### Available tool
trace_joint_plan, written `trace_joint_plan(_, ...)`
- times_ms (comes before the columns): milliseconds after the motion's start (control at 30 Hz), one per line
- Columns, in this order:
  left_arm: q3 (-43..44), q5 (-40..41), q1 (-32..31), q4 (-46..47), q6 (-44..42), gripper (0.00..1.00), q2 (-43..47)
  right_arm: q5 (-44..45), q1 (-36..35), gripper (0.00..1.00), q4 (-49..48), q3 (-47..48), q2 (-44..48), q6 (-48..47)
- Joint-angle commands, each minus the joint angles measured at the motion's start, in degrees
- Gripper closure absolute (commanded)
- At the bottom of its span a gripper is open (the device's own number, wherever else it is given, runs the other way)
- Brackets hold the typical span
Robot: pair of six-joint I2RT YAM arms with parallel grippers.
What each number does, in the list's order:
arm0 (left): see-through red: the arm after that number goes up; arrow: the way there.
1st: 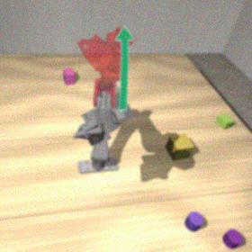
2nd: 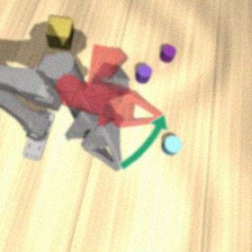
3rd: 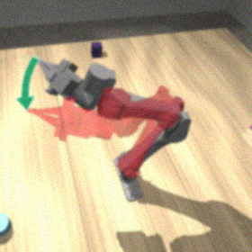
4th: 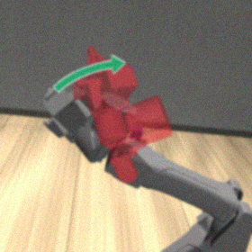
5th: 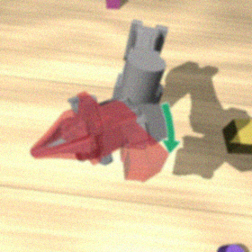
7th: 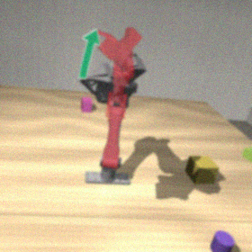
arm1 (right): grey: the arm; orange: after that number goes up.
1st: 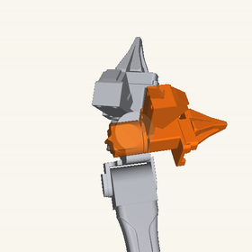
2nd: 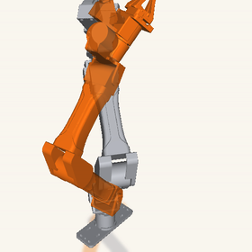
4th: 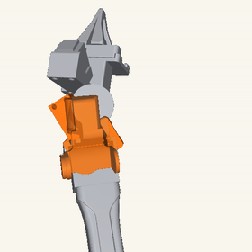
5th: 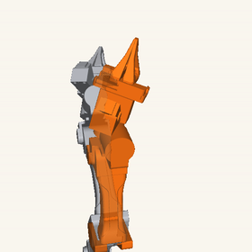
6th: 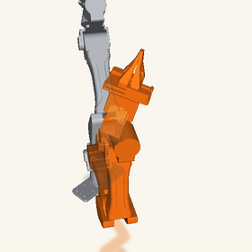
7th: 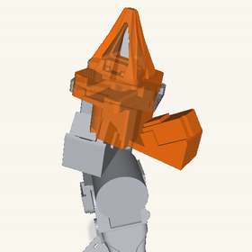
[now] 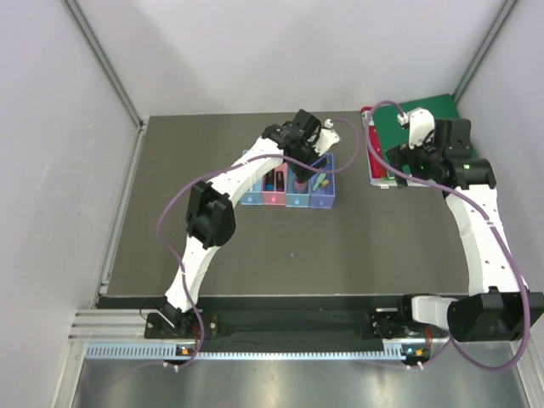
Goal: Sort the stationery into containers
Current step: Place the storage box in the storage box, then reset both arms
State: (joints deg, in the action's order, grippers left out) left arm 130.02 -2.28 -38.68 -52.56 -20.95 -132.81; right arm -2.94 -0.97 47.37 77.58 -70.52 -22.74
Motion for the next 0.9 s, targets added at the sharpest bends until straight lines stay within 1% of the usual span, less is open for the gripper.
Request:
trace_joint_plan(0,-0.1,-0.4,-0.2,2.5,-0.1,0.22,-0.3,-0.8,0.5,0.0,-2.5,0.1,1.9,0.9)
trace_joint_plan(67,-0.1,-0.1,-0.2,2.8,0.0,0.18,-0.3,-1.0,0.5,0.0,-2.5,-0.1,2.0,1.0)
trace_joint_plan(267,-1.2,1.1,-0.2,6.3,2.0,0.18,2.8,-1.4,0.5,0.0,-2.6,-0.8,2.4,1.1)
trace_joint_plan(500,-1.0,1.0,-0.3,10.4,4.1,0.16,9.5,-1.9,0.5,0.0,-2.6,-1.4,2.6,1.1)
trace_joint_plan(567,-1.2,1.6,-0.3,10.6,4.8,0.14,11.3,-2.2,0.5,0.0,-2.4,-1.3,2.7,1.3)
trace_joint_plan(600,-1.8,1.8,-0.3,10.6,5.0,0.13,13.6,-2.5,0.5,0.0,-2.3,-0.9,2.6,1.3)
trace_joint_plan(633,-2.7,1.8,-0.3,10.9,5.2,0.1,15.0,-2.8,0.5,0.0,-2.1,-0.6,2.5,1.3)
trace_joint_plan(667,-4.1,5.1,-0.3,12.0,5.6,0.09,16.8,-2.9,0.5,0.0,-1.5,-0.4,2.1,1.2)
trace_joint_plan(700,-7.8,6.1,-0.3,12.6,5.8,0.06,20.5,-3.5,0.5,0.0,-1.2,0.2,1.9,1.0)
trace_joint_plan(733,-9.8,6.8,0.0,13.0,6.1,0.02,22.5,-3.8,0.5,0.0,-1.0,0.5,1.8,0.9)
trace_joint_plan(767,-11.9,8.3,0.2,13.4,6.6,0.01,24.5,-4.3,0.5,0.0,-0.1,0.9,1.4,0.9)
trace_joint_plan(800,-15.7,9.2,0.3,13.3,6.9,0.01,28.4,-5.1,0.6,0.0,0.2,1.6,1.2,0.9)
trace_joint_plan(867,-19.4,11.2,1.0,13.0,8.3,0.01,32.2,-6.2,0.5,0.0,0.8,2.2,1.4,1.2)
